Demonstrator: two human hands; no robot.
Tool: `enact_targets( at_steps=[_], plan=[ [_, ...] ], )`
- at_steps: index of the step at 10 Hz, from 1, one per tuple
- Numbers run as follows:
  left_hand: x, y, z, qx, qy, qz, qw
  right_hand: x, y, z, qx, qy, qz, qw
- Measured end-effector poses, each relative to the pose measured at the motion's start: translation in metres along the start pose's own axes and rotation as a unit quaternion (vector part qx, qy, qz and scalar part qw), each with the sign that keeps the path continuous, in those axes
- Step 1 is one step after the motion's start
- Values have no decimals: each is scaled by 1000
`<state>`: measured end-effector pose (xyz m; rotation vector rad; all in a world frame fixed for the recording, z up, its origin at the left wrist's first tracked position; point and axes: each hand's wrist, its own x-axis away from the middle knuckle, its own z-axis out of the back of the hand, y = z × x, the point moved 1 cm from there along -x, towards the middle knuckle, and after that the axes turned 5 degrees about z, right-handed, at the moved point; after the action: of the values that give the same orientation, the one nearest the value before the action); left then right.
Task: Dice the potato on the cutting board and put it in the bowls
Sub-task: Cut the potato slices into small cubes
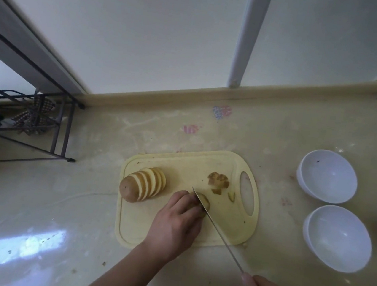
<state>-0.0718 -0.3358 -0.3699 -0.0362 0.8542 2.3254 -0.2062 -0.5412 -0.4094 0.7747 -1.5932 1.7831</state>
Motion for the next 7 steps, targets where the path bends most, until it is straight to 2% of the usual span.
enact_targets(
  at_steps=[1,2,3,4,7],
  plan=[
    [-1,2,1,8,3,5,1000,-112,42,-43,-1,13,5,1000],
    [0,1,-2,13,6,-1,1000,-8,-36,-27,291,64,60,953],
    [-2,0,-1,17,10,-2,1000,50,-119,-29,207,26,169,963],
    [-1,-1,1,28,6,-3,1000,45,-125,-31,258,46,157,952],
    [8,-6,5,21,21,15,999,73,-80,-11,208,108,118,965]
  ],
)
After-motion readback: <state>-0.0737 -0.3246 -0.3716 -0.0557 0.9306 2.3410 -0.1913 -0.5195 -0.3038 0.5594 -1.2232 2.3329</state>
